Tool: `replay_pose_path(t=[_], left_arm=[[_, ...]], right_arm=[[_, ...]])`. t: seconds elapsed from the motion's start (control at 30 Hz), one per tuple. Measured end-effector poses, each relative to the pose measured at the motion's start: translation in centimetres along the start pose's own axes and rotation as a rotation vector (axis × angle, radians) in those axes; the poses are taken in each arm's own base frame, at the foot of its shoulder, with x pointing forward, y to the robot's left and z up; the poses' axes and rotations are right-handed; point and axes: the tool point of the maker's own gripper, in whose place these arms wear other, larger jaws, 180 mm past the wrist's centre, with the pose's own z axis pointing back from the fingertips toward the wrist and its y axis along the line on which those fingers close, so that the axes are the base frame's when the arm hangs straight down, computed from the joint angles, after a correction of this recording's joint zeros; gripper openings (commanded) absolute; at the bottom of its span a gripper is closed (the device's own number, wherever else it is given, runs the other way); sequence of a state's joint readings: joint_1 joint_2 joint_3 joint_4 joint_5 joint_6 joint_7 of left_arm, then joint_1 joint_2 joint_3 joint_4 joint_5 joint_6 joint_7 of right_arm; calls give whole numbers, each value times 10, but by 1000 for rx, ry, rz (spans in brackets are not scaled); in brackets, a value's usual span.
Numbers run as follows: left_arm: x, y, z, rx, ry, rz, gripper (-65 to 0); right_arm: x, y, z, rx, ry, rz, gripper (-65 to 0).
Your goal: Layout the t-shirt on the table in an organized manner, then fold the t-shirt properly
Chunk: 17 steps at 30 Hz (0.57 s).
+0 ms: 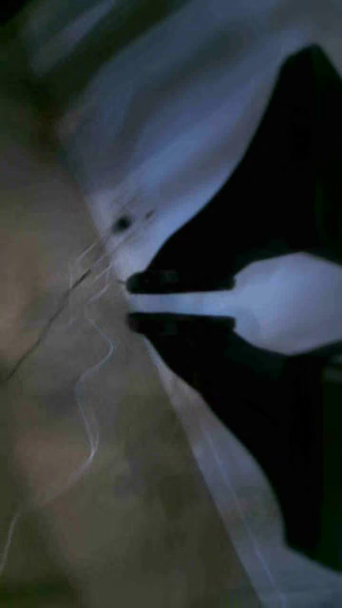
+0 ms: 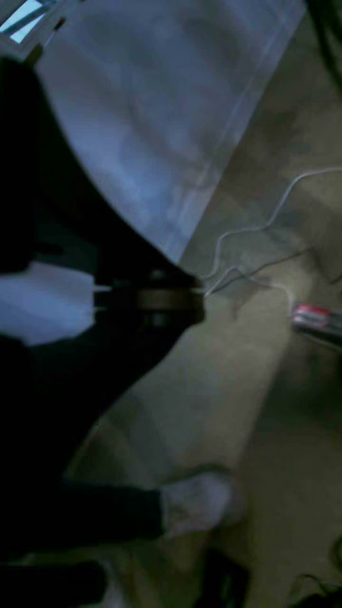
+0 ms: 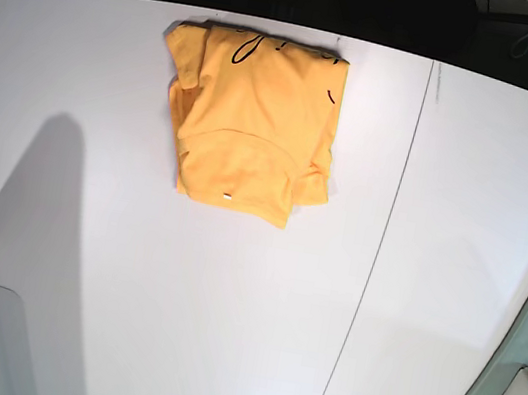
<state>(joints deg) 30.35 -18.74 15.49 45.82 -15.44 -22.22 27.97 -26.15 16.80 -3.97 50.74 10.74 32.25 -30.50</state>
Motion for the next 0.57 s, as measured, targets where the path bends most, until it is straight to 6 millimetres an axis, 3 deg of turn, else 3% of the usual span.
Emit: replay_pose_path(t=[0.13, 0.23, 0.43, 0.57], left_arm=[[18, 21, -4, 81, 35, -16, -551], [33, 17, -8, 71, 70, -19, -552], [87, 12, -9, 76, 60, -98, -552], [89, 21, -8, 123, 81, -120, -551]], right_arm=[[12, -14, -3, -19, 10, -16, -650], [30, -29, 2, -61, 23, -28, -650], [56, -41, 12, -94, 34, -31, -650], [53, -40, 13, -87, 64, -39, -650]])
